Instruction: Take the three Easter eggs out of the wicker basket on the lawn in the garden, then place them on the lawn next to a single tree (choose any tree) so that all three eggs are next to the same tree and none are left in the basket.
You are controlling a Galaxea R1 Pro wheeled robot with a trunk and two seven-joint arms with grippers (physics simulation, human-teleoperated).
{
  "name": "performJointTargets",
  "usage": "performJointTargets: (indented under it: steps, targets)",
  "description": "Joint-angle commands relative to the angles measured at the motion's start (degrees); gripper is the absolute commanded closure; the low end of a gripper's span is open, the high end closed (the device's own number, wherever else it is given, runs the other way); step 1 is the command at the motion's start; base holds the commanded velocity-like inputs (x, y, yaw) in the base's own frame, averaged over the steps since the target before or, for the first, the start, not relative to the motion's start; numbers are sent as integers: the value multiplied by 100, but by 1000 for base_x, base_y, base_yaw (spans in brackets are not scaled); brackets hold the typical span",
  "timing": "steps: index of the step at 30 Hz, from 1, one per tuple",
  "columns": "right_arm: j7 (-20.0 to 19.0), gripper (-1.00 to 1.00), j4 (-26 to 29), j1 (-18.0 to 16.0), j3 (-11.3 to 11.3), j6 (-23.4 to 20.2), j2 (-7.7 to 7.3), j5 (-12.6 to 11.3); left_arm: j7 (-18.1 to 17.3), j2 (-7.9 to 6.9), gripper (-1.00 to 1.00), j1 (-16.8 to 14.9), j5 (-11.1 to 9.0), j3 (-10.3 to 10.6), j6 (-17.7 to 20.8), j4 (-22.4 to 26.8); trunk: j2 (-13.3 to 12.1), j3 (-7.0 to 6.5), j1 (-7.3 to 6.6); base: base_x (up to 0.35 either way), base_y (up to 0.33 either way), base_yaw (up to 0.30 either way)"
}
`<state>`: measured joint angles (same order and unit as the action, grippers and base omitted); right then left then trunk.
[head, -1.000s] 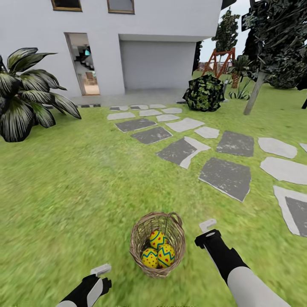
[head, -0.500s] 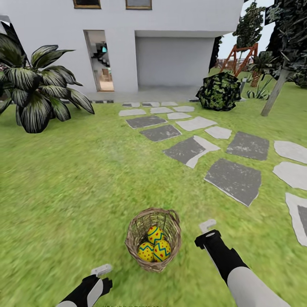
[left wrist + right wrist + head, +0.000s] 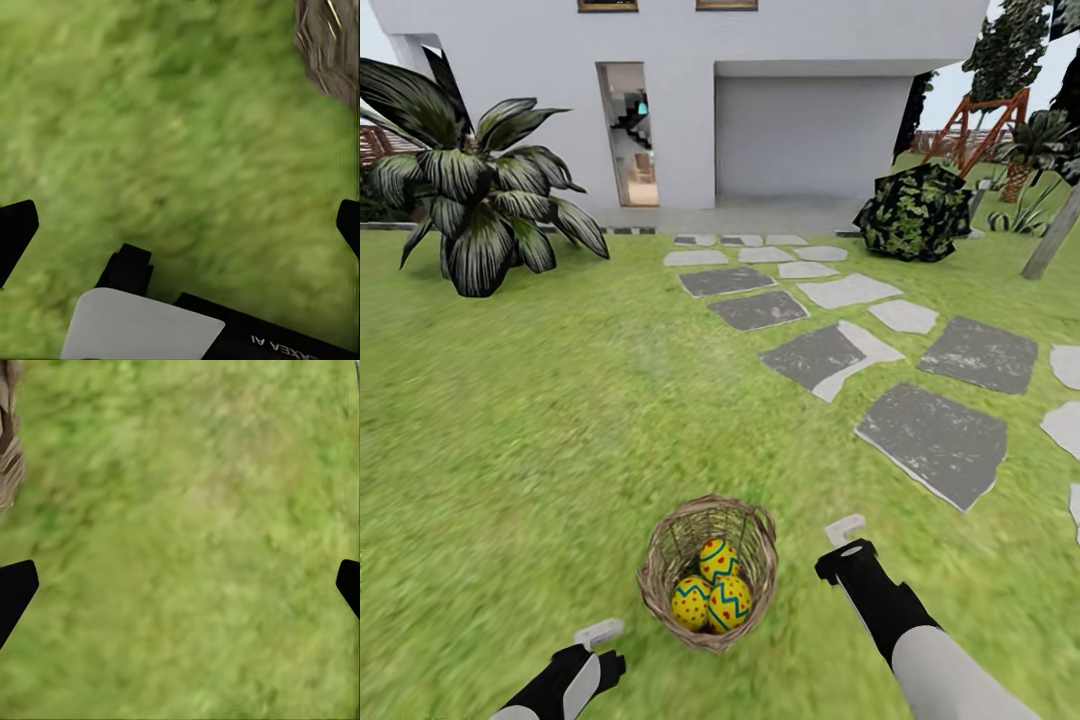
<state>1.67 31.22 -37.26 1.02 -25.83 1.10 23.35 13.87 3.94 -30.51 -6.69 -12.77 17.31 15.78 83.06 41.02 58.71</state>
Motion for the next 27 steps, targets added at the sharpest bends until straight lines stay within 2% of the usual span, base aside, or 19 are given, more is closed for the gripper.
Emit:
performJointTargets:
  steps: [1,10,12,13,16,23,27]
  targets:
    - [8,-100,7,-1,12,-30,0,20,35,2,-100,0,-61,11,27,14,2,11,2,212,-280,203]
    - [-2,-100,13,0,37,7,-21,21,28,15,-100,1,-78,-1,7,11,2,36,2,233,-256,87]
    - [-1,-100,3,-1,126,14,-22,22,25,4,-100,1,-229,-5,-4,7,2,36,2,248,-241,4]
    - [3,-100,30,0,462,26,-15,14,20,-26,-100,1,-651,1,-15,-3,2,36,2,249,-236,1]
    - [2,-100,50,6,564,21,7,0,20,-32,-100,7,-752,8,-16,-4,2,36,2,249,-232,0]
    - [5,-100,43,8,583,26,13,-6,19,-33,-100,18,-792,3,-34,3,2,37,2,250,-217,7]
    - [8,-100,15,8,584,26,13,-4,23,-45,-100,34,-805,-9,-94,4,2,50,2,241,-184,150]
